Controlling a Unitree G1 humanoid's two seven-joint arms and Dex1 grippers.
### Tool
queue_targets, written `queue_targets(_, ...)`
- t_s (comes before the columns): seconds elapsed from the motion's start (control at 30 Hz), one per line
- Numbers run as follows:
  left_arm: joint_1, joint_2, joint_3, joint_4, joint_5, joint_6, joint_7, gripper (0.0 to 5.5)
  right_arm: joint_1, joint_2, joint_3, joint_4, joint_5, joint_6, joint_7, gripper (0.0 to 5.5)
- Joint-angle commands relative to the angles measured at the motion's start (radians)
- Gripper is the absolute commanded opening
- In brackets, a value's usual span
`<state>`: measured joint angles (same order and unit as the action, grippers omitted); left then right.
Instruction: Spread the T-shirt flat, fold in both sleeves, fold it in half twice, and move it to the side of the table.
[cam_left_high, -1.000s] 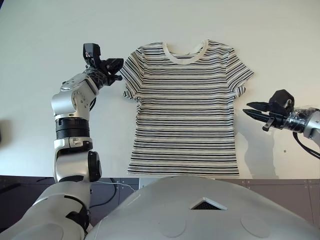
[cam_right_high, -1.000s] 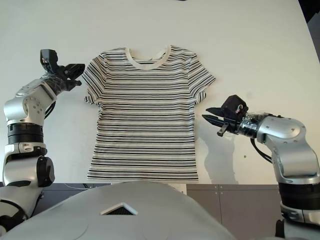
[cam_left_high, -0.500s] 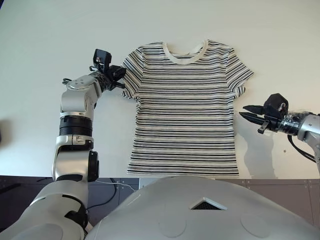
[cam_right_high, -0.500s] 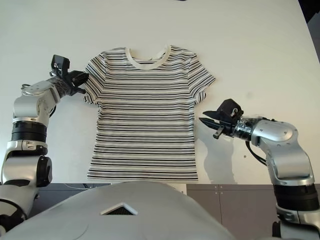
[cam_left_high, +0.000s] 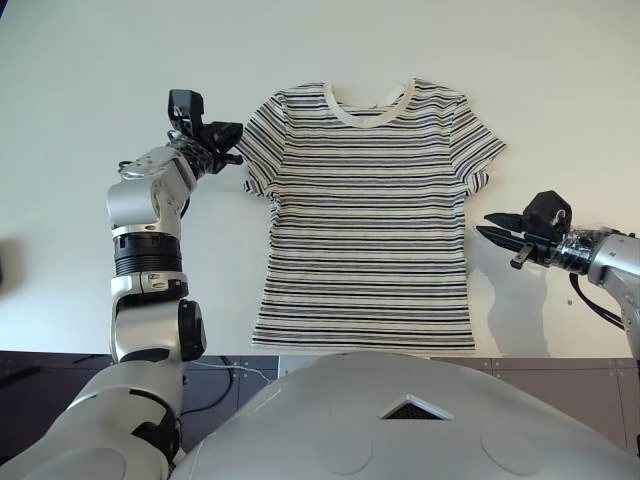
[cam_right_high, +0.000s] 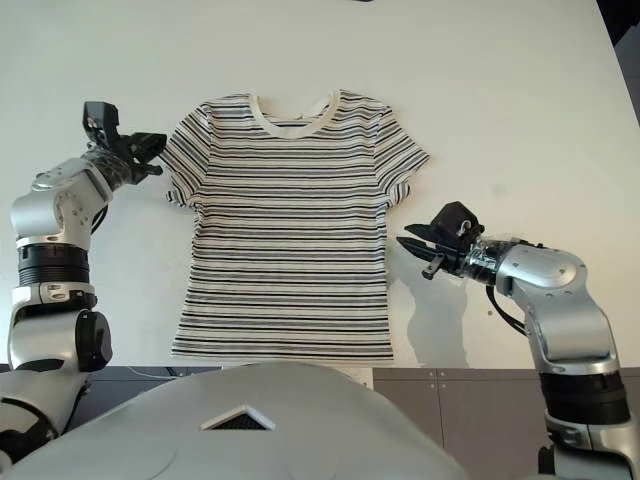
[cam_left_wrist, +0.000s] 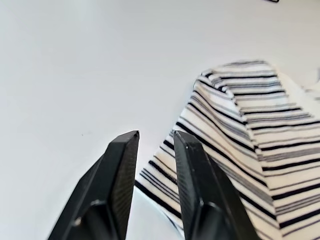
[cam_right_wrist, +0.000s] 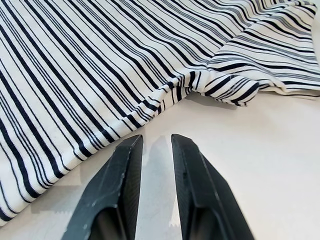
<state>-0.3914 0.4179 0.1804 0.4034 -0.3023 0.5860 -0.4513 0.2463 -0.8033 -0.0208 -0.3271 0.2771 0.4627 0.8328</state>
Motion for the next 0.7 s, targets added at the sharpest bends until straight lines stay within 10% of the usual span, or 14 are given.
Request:
queue_targets(0.03, 0.003, 0.005, 0.095, -0.076, -0.061, 0.081, 0.051, 1.27, -0.001, 0.011, -0.018, 0.007, -0.008, -0.01, -0.018, 1.04)
queue_targets(0.7, 0.094, -0.083, 0.164, -0.036, -0.157, 0.182, 0.11, 2.21, -0.038, -0.01, 0.007, 0.034, -0.026, -0.023, 0.038, 1.04)
